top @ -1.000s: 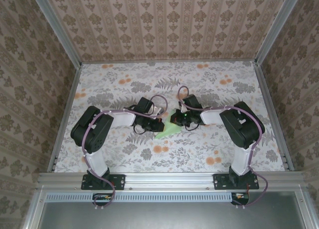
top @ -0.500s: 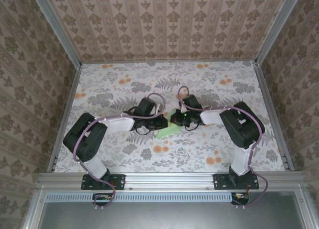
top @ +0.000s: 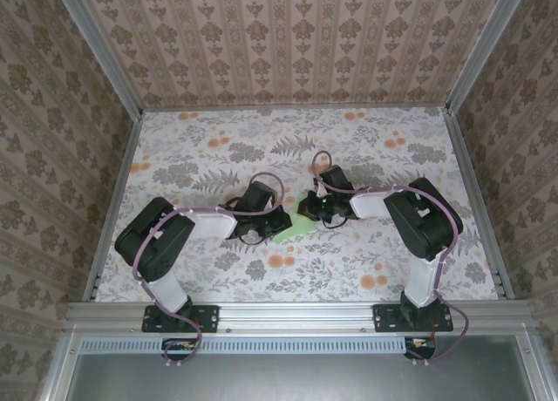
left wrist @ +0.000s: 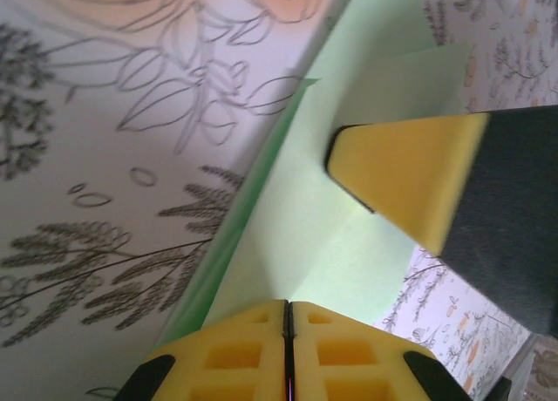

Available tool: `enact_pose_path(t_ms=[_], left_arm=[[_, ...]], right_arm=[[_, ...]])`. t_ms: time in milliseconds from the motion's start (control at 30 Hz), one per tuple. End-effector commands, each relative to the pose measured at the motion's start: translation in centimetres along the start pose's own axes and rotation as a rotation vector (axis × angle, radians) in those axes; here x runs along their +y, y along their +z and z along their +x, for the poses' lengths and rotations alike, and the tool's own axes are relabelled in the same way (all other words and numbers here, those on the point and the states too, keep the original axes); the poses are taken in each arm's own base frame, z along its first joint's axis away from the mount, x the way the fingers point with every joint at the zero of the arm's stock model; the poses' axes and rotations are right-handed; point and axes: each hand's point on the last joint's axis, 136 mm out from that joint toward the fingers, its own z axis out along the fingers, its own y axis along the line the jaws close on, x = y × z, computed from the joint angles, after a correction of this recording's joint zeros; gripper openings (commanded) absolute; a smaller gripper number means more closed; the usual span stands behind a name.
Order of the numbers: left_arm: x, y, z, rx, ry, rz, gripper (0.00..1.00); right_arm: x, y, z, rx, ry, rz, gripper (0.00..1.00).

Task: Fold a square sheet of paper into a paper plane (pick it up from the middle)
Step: Fourth fold the wing at the center of the table.

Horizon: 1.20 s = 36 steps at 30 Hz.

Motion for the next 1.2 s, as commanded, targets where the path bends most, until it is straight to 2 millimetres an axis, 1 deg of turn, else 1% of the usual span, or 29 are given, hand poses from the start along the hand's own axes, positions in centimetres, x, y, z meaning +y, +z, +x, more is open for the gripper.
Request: enact_pose_path(t_ms=[0, 133, 300, 533, 833, 933, 1033, 1100, 1167], left_arm=[[1.6, 0.3, 0.7, -0.003, -0.06, -0.038, 0.1], [2.8, 0.3, 1.1, -0.003, -0.078, -0.071, 0.09], [5.0, -0.1, 1.5, -0.018, -0.11, -0.115, 0.09], [8.0, -1.4, 2.3, -0.048, -0.175, -0.146, 0.08], [10.7, -3.2, 4.0, -0.065, -0.236, -0.189, 0.08], [11.1, -3.7, 4.4, -0.068, -0.243, -0.2, 0.08], [11.0, -4.0, 4.6, -0.065, -0.235, -0.194, 0.08], [10.4, -4.1, 4.5, -0.058, -0.205, -0.174, 0.07], [8.7, -4.3, 3.8, -0.058, -0.143, -0.133, 0.06]], right_arm=[[-8.9, 1.1, 3.3, 0.058, 0.125, 0.294, 0.03], [-9.4, 1.2, 3.5, 0.065, 0.13, 0.314, 0.03], [-10.2, 1.1, 3.7, 0.066, 0.145, 0.35, 0.02], [-11.6, 0.9, 4.1, 0.075, 0.164, 0.416, 0.02], [-13.1, 0.7, 4.4, 0.084, 0.184, 0.48, 0.02], [-13.1, 0.7, 4.4, 0.087, 0.188, 0.484, 0.02], [-13.2, 0.7, 4.4, 0.087, 0.19, 0.487, 0.02], [-13.1, 0.7, 4.4, 0.087, 0.189, 0.486, 0.02], [-13.0, 0.6, 4.3, 0.084, 0.187, 0.481, 0.02]])
